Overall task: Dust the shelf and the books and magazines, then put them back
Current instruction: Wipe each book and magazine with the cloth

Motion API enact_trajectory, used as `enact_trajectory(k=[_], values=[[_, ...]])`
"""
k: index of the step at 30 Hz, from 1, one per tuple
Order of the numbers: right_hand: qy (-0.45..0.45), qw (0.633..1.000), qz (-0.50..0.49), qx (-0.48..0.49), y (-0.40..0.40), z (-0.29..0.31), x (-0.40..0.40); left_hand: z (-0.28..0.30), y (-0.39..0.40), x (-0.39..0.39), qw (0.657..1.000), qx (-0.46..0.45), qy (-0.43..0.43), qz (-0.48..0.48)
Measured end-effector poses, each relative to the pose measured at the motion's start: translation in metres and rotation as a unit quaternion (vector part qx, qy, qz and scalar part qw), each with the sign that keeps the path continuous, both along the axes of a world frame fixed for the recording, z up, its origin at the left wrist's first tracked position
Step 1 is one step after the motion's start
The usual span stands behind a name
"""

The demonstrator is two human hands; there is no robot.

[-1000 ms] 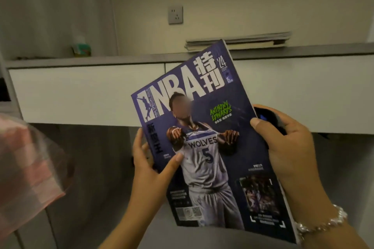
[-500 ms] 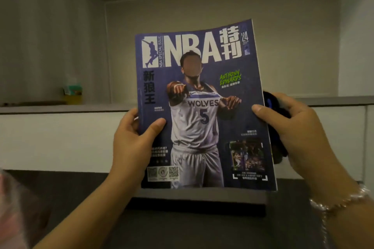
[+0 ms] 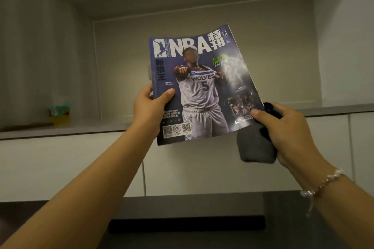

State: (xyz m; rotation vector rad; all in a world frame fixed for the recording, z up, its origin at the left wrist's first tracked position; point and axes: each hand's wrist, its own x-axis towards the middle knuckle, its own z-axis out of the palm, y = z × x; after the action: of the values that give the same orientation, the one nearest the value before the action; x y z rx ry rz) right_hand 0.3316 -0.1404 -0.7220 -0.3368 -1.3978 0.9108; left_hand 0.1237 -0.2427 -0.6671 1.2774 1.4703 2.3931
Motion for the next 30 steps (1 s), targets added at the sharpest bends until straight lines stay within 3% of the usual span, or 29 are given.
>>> enact_trajectory(k=[7, 13, 21, 30], values=[[0.072, 0.993, 0.048, -0.082, 0.012, 0.013, -0.018, 0.000, -0.009, -0.010, 0.990, -0.093, 0.061, -0.085], [0.070, 0.984, 0.082, -0.141, 0.021, 0.017, -0.022, -0.019, -0.014, -0.010, 0.978, -0.128, 0.156, -0.050], [0.003, 0.990, 0.059, -0.126, 0.020, 0.019, -0.015, -0.035, -0.019, -0.013, 0.977, -0.133, 0.164, 0.009], [-0.026, 0.997, -0.037, -0.062, 0.028, 0.014, -0.023, -0.038, 0.001, -0.014, 0.994, -0.082, 0.062, 0.040]])
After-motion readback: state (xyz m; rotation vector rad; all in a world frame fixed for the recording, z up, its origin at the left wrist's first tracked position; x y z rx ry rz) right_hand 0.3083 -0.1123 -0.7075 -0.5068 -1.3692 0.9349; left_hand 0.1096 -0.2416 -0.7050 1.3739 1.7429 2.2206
